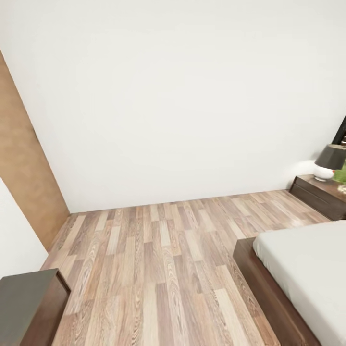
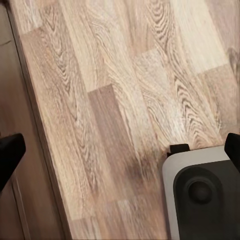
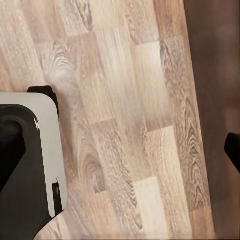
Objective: In the bedroom, move the book from the bed onto either nightstand, and place the two sandals side by side next to the bed.
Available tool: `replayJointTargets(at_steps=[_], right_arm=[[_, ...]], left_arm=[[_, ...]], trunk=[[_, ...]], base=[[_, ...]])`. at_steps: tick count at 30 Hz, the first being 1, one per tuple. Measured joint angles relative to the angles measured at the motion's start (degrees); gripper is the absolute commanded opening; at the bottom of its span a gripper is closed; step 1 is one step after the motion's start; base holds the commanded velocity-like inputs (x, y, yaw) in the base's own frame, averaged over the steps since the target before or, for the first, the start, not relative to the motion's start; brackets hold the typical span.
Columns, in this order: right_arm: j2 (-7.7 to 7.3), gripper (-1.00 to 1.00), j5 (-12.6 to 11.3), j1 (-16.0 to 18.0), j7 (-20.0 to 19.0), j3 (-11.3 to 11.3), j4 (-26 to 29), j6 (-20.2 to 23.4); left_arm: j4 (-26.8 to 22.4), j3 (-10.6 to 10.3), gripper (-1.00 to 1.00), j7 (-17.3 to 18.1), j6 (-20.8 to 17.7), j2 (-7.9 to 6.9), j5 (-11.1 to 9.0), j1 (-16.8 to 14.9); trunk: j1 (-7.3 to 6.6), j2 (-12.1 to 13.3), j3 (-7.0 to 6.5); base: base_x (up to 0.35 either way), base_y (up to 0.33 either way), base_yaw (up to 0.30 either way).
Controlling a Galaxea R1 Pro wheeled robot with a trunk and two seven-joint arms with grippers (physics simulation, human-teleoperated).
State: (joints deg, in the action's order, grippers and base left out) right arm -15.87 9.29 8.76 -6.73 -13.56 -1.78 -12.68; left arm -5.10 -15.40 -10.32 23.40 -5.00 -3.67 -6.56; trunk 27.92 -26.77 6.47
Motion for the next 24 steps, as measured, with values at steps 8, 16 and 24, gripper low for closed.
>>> replayJointTargets(at_steps=[8,16,24], right_arm=[[0.0,1.0,0.02,0.02,0.0,0.0,0.0,0.0],[0.0,1.0,0.03,0.01,0.0,0.0,0.0,0.0],[0.0,1.0,0.03,0.0,0.0,0.0,-0.02,0.0]], left_arm=[[0.0,0.0,1.0,0.01,0.0,0.0,0.0,0.01],[0.0,0.0,1.0,0.02,0.0,0.0,0.0,0.0],[0.0,0.0,1.0,0.02,0.0,0.0,0.0,0.01]], trunk=[[0.0,0.0,0.0],[0.0,0.0,0.0],[0.0,0.0,0.0]], base=[[0.002,-0.001,-0.269],[0.0,0.0,-0.27],[0.0,0.0,-0.27]])
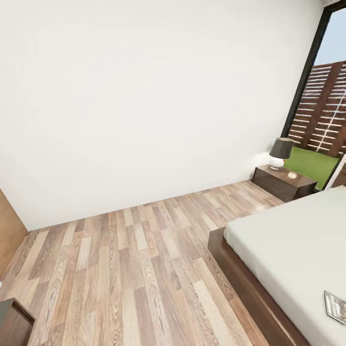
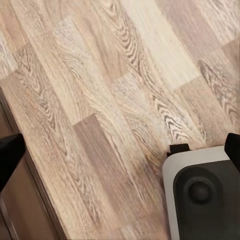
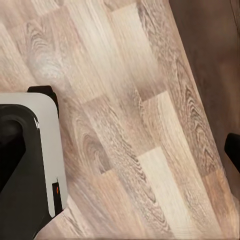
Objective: In the bedroom, move the book from the bed onto either nightstand, and place the two sandals side by side next to the bed.
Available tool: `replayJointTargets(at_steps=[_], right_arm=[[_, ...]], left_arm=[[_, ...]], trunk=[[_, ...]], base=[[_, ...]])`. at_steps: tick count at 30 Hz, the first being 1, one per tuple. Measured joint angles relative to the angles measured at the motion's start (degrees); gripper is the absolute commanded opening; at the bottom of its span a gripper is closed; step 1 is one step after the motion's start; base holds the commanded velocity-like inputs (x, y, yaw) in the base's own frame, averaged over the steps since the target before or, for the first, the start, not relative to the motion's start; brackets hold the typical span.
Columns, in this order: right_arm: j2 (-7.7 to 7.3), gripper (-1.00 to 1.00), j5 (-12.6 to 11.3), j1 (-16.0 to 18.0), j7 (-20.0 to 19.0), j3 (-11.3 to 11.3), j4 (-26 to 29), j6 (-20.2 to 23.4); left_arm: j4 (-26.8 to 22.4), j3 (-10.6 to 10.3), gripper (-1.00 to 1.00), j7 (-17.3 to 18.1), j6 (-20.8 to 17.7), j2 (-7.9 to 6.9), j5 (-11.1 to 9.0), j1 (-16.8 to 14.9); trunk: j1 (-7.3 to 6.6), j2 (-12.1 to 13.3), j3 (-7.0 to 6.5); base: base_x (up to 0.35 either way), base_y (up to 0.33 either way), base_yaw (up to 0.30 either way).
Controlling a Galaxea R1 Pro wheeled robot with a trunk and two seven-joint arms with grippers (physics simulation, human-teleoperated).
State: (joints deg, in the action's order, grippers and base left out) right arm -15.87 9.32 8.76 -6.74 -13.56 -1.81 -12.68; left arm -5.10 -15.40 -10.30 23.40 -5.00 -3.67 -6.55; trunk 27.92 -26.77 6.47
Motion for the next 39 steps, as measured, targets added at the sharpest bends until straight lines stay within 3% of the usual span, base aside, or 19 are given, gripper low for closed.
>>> replayJointTargets(at_steps=[39], right_arm=[[0.06,1.0,0.0,-0.01,0.0,0.08,-0.02,0.0]], left_arm=[[0.0,-0.03,1.0,0.0,0.0,-0.03,0.0,-0.02]], trunk=[[0.0,0.0,0.0]], base=[[0.005,0.003,-0.271]])
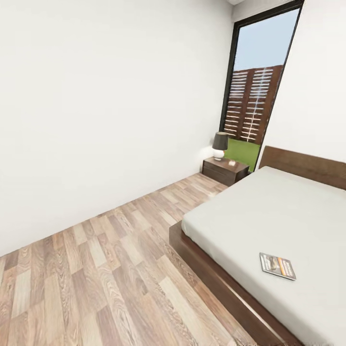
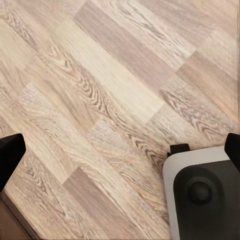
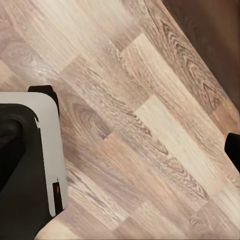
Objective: In the bedroom, move the book from the bed onto either nightstand, and place the two sandals side by side next to the bed.
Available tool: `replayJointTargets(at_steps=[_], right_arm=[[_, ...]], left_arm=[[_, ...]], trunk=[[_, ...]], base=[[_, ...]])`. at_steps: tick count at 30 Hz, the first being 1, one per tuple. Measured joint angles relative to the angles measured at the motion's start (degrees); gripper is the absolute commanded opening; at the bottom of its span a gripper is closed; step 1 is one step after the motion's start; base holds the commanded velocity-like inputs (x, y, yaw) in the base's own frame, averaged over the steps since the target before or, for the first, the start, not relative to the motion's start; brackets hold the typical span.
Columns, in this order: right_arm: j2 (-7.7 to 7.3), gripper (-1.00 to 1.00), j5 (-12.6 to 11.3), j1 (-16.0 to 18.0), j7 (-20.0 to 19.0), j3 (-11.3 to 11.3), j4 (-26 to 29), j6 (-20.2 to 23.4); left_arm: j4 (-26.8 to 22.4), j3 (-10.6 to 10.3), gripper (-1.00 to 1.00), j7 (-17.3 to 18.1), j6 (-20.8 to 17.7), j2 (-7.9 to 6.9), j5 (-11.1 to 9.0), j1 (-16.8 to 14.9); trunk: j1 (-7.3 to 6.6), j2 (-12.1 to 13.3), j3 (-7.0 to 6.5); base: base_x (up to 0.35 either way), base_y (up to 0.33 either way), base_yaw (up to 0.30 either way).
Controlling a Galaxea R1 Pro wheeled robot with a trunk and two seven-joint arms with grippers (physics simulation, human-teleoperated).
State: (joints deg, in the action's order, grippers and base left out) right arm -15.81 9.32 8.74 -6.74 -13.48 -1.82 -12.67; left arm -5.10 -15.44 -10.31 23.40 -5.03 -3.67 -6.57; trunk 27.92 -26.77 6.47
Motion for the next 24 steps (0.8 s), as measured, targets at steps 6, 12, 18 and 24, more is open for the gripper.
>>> replayJointTargets(at_steps=[6,12,18,24], right_arm=[[0.14,1.0,0.0,-0.02,0.0,0.0,0.02,0.0],[0.26,1.0,0.02,0.01,-0.01,-0.02,0.01,0.01],[0.28,1.0,0.04,0.02,0.0,-0.01,0.01,0.0],[0.3,1.0,0.07,0.0,0.0,0.0,0.02,0.0]], left_arm=[[0.0,-0.03,1.0,0.0,0.0,-0.03,0.0,0.0],[0.0,-0.05,1.0,-0.01,0.02,0.01,0.0,0.01],[0.0,-0.05,1.0,0.0,0.06,-0.02,0.0,0.0],[0.0,-0.05,1.0,0.0,0.08,-0.03,0.0,0.0]], trunk=[[-0.01,0.0,0.0],[-0.01,-0.01,0.0],[-0.01,0.0,0.0],[0.0,0.0,0.0]], base=[[0.095,0.075,-0.272],[0.156,0.126,-0.272],[0.138,0.104,-0.272],[0.056,0.041,-0.272]])
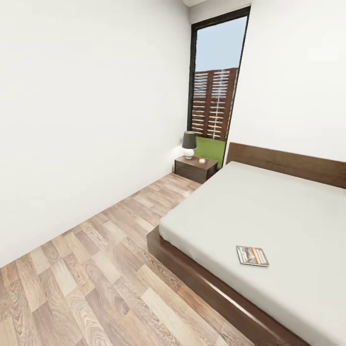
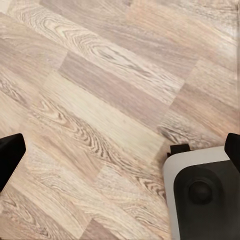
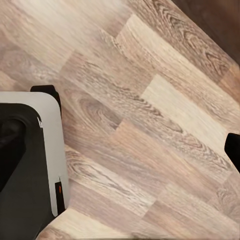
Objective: In the bedroom, move the book from the bed onto either nightstand, and place the two sandals side by side next to the bed.
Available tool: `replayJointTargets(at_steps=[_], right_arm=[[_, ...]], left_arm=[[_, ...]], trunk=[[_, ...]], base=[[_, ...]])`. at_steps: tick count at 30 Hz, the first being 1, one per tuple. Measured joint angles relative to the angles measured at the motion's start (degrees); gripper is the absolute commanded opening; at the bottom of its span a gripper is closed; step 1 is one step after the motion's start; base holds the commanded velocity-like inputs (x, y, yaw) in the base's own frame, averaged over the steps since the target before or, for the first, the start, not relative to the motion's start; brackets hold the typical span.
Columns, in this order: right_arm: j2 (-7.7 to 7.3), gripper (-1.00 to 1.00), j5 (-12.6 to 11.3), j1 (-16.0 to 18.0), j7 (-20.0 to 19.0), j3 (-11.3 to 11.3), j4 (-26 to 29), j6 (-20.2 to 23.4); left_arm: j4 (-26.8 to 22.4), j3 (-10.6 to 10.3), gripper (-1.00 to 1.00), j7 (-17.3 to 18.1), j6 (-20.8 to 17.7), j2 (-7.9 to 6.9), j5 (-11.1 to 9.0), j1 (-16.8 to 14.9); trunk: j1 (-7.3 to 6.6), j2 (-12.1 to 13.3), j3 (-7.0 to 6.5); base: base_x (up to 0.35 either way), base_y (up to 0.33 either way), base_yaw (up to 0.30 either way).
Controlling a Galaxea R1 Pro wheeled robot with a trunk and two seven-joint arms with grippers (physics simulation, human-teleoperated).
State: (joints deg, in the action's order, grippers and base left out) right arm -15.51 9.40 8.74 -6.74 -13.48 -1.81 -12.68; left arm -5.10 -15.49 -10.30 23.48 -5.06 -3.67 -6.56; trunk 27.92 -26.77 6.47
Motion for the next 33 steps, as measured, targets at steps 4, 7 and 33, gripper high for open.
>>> replayJointTargets(at_steps=[4,7,33], right_arm=[[-0.01,1.0,0.01,0.02,0.0,-0.01,0.02,0.0],[0.01,1.0,-0.02,0.03,0.0,-0.01,0.02,0.0],[0.04,1.0,0.01,0.03,0.0,0.0,0.01,0.0]], left_arm=[[0.0,0.0,1.0,-0.04,0.05,0.01,0.0,0.0],[0.0,-0.03,1.0,-0.04,0.06,0.01,0.0,0.0],[0.0,-1.21,1.0,-0.02,0.1,-0.02,0.0,0.0]], trunk=[[0.0,0.0,0.0],[0.0,0.0,0.0],[0.0,0.0,0.0]], base=[[0.025,0.018,-0.272],[0.014,0.01,-0.272],[0.002,0.002,-0.273]])
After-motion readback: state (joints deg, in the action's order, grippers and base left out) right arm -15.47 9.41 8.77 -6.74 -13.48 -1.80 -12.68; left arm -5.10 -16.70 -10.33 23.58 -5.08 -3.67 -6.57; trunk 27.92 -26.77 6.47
